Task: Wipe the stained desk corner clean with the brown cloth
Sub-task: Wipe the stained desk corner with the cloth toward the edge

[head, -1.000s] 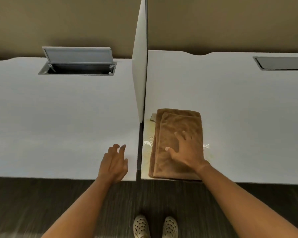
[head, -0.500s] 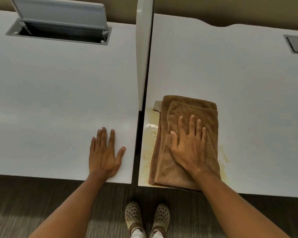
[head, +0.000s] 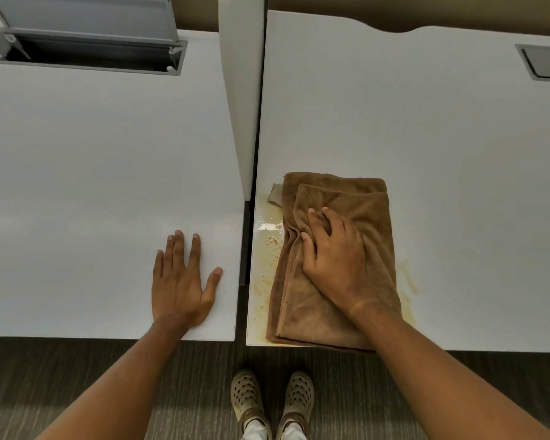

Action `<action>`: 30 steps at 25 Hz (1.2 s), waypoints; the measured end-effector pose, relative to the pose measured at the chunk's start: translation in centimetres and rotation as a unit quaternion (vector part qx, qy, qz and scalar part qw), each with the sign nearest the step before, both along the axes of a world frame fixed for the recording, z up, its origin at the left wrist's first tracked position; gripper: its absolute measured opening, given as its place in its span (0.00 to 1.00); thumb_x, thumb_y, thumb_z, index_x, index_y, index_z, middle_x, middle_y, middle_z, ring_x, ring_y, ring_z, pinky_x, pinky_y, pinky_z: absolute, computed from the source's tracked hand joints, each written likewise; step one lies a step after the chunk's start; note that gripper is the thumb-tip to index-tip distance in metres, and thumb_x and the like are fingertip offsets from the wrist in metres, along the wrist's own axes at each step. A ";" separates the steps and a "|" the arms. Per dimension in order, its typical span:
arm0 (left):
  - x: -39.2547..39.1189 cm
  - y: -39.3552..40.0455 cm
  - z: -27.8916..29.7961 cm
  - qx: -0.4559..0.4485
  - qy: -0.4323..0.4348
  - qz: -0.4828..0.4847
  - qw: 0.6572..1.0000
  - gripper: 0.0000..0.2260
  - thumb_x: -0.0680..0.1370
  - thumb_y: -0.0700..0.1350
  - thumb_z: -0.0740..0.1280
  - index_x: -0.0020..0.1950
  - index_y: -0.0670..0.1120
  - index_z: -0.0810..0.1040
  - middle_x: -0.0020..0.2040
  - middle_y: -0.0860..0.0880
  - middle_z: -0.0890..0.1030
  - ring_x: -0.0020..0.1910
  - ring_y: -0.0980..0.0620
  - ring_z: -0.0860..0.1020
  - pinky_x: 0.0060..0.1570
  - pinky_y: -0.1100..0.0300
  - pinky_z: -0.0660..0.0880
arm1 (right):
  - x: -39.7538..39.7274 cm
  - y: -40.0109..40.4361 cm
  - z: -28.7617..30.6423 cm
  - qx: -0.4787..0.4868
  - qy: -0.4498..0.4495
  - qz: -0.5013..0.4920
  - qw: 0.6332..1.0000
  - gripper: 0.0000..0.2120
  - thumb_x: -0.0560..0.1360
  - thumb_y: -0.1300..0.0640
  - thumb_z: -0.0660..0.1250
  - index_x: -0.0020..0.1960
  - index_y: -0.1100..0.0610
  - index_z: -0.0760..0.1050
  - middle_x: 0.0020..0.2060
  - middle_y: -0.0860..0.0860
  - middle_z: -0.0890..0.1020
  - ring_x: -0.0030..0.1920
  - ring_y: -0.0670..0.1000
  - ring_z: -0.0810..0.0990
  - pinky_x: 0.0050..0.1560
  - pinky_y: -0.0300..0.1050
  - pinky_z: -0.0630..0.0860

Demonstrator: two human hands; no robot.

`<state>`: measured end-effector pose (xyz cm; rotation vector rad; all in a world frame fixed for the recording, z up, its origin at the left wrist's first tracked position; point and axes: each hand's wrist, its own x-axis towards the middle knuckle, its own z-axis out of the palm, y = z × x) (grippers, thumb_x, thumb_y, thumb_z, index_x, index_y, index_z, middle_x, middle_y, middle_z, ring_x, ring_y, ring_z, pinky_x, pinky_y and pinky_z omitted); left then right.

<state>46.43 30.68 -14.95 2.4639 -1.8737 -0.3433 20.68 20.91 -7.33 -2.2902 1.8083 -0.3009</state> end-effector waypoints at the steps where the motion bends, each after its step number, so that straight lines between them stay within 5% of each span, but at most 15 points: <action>1: 0.0 0.1 0.1 0.002 0.000 0.001 1.000 0.38 0.77 0.68 0.42 0.81 0.49 0.43 0.81 0.44 0.42 0.80 0.47 0.40 0.78 0.47 0.42 | -0.1 0.4 0.1 -0.005 -0.008 0.006 1.000 0.22 0.80 0.49 0.59 0.72 0.55 0.70 0.68 0.58 0.75 0.67 0.57 0.73 0.65 0.57 0.72; 7: -0.1 0.1 0.7 0.004 0.009 0.004 1.000 0.39 0.76 0.69 0.40 0.81 0.48 0.42 0.81 0.44 0.41 0.80 0.47 0.39 0.78 0.47 0.42 | -6.0 2.6 0.3 -0.024 0.045 -0.055 0.997 0.20 0.80 0.50 0.56 0.72 0.49 0.70 0.70 0.58 0.71 0.71 0.57 0.68 0.71 0.60 0.65; 12: 0.0 0.0 0.3 -0.011 0.008 0.006 1.000 0.38 0.77 0.67 0.43 0.81 0.48 0.44 0.82 0.43 0.44 0.80 0.46 0.41 0.78 0.47 0.43 | -4.7 -0.6 -0.4 0.051 0.058 -0.136 0.988 0.26 0.82 0.43 0.47 0.79 0.44 0.52 0.79 0.59 0.53 0.79 0.61 0.51 0.77 0.61 0.47; 18: 0.0 0.3 0.0 -0.017 0.020 0.007 1.000 0.38 0.76 0.68 0.44 0.81 0.49 0.44 0.82 0.44 0.44 0.80 0.47 0.41 0.78 0.47 0.43 | -4.8 2.5 0.0 0.025 -0.010 -0.011 1.000 0.24 0.82 0.49 0.52 0.77 0.53 0.61 0.77 0.55 0.63 0.78 0.55 0.59 0.76 0.55 0.60; 21: 0.1 0.2 0.2 -0.016 0.026 0.007 1.000 0.39 0.76 0.69 0.43 0.81 0.48 0.44 0.82 0.45 0.45 0.80 0.48 0.41 0.78 0.46 0.44 | -6.7 5.6 -0.3 0.020 0.028 0.018 0.999 0.24 0.81 0.48 0.51 0.76 0.50 0.62 0.76 0.52 0.64 0.77 0.53 0.61 0.74 0.57 0.62; 26: -0.2 0.1 0.3 -0.017 0.026 0.009 0.999 0.39 0.76 0.69 0.43 0.81 0.48 0.44 0.82 0.45 0.45 0.80 0.48 0.41 0.78 0.47 0.43 | -10.6 5.7 -0.7 0.047 0.095 -0.148 0.983 0.34 0.75 0.35 0.51 0.78 0.43 0.51 0.79 0.61 0.50 0.79 0.63 0.46 0.77 0.64 0.47; 30: -0.1 -0.1 -0.2 -0.018 0.008 0.009 1.000 0.37 0.77 0.67 0.45 0.81 0.49 0.45 0.82 0.43 0.46 0.80 0.48 0.42 0.78 0.48 0.42 | -9.2 4.4 -0.4 0.047 0.089 -0.128 0.987 0.34 0.78 0.34 0.46 0.79 0.47 0.49 0.79 0.61 0.51 0.79 0.61 0.47 0.77 0.63 0.51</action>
